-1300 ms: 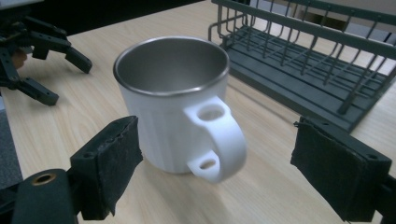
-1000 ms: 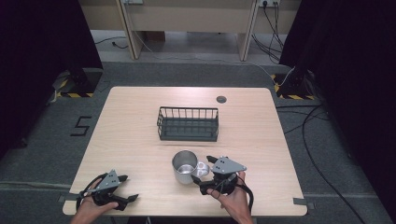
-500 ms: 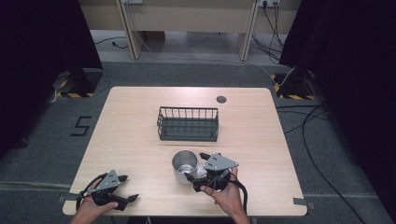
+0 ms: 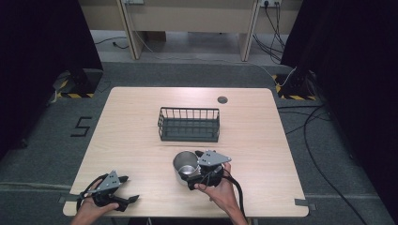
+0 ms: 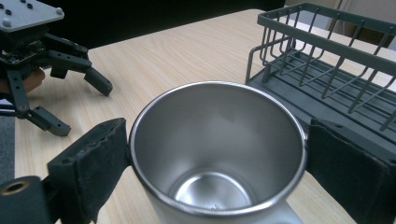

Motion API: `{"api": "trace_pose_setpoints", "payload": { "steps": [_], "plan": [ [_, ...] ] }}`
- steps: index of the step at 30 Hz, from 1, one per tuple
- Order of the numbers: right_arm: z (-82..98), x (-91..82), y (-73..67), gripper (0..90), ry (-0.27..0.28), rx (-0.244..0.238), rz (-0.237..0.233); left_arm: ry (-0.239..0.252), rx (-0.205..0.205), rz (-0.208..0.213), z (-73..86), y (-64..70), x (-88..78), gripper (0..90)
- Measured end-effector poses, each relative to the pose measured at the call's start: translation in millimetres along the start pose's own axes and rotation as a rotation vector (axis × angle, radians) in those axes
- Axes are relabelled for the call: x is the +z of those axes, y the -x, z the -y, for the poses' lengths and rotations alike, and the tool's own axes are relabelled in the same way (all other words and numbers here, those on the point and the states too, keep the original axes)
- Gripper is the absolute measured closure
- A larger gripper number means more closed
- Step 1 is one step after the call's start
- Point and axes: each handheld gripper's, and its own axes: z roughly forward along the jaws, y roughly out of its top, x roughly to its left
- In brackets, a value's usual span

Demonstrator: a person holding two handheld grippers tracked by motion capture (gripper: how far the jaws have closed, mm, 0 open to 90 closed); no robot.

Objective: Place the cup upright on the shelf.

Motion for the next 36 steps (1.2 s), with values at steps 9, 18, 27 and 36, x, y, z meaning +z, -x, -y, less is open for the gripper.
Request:
{"api": "trace_pose_setpoints", "payload": {
  "steps": [9,18,27,36],
  "plan": [
    [-2.7,12.2,0.3,4.4,-0.022,0.021,-0.003,0.000,0.001,0.000,0.0,0.0,-0.1,13.5],
    [-5.9,19.4,0.0,4.2,-0.042,0.017,0.005,0.001,0.001,0.000,0.1,0.0,0.0,13.6],
    [-7.5,19.7,0.4,5.8,-0.057,0.014,-0.006,0.000,0.001,0.001,0.2,0.0,-0.1,13.6],
    [-11.0,18.1,-1.5,6.1,-0.064,-0.018,0.000,0.002,0.000,0.002,0.2,0.0,-0.1,13.6]
  ]
}}
